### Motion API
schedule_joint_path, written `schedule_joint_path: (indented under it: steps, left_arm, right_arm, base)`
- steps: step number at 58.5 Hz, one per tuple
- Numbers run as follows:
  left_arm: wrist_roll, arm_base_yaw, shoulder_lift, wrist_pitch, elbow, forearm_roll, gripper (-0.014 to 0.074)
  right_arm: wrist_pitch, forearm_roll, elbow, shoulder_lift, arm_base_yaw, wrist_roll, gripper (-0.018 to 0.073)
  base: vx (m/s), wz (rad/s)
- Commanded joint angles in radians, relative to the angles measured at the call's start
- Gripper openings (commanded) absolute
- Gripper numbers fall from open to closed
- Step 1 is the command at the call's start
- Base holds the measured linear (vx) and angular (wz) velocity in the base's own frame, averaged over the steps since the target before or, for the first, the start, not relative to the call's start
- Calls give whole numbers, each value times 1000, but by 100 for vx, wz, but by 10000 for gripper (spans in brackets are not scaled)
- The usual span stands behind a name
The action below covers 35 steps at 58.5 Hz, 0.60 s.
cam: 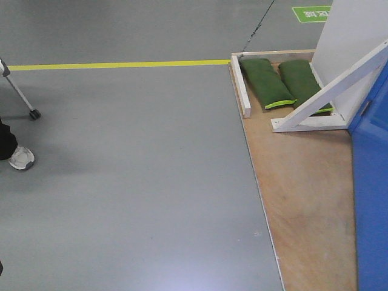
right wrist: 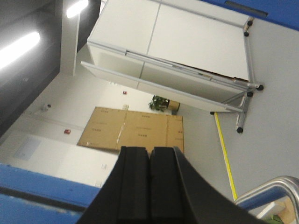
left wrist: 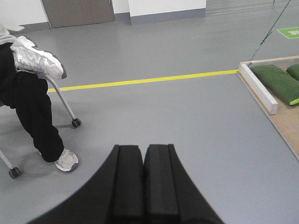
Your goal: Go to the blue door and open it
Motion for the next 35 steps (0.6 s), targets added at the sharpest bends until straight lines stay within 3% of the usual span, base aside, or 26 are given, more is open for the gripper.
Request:
schedule_joint_path:
  steps: [1, 35]
  left_arm:
    - [-3, 1, -15, -78, 1, -5, 70]
    - [-3, 1, -15, -78, 1, -5, 70]
  right_arm:
    - [339, -113, -46, -27, 53, -28, 2]
    - [616, -99, -47, -101, 53, -28, 2]
  base:
    - [0, -1]
    - [0, -1]
